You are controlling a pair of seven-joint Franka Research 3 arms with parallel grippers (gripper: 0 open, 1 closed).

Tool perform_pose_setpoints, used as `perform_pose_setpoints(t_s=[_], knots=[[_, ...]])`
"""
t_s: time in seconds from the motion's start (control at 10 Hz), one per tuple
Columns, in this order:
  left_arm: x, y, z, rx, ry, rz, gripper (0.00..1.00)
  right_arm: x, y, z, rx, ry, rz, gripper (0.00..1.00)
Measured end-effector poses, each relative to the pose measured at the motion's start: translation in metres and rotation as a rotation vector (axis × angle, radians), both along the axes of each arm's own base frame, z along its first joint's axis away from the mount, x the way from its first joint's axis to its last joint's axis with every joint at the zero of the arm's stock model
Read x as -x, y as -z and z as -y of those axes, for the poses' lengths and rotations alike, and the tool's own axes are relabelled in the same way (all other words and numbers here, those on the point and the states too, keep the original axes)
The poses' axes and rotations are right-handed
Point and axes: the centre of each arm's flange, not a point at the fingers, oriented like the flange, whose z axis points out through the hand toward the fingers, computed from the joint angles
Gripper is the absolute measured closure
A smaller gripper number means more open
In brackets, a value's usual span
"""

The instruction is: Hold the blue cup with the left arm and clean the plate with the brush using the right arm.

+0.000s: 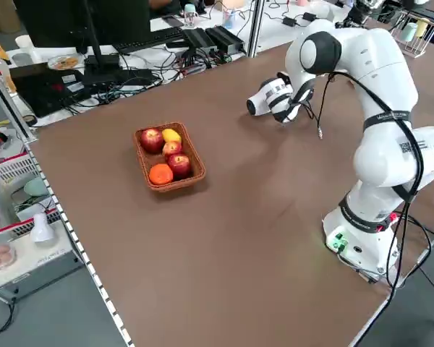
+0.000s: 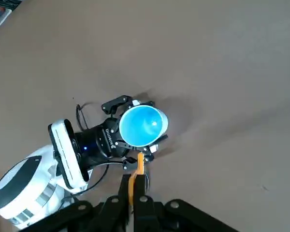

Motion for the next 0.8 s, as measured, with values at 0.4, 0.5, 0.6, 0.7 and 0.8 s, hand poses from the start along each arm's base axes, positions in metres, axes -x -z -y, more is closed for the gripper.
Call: perform_pose_setpoints(t_s=[0.4,0.5,0.6,0.7,0.8], knots=[[0.000,0.000,0.000,0.000,0.001,0.003,0.30,-0.010,0.003,-0.005,0.037,0.004,0.049,0.95],[0.000,0.000,0.000,0.000,0.001,0.003,0.30,-0.012,0.000,-0.005,0.046,0.013,0.068,0.95],[0.000,0.000,0.000,0.000,0.001,0.003,0.30,-0.015,-0.001,-0.007,0.056,0.025,0.087,0.95],[0.000,0.000,0.000,0.000,0.001,0.004,0.30,-0.018,0.001,-0.008,0.064,0.036,0.097,0.95],[0.000,0.000,0.000,0.000,0.001,0.004,0.30,-0.022,0.003,-0.010,0.065,0.042,0.102,0.95]])
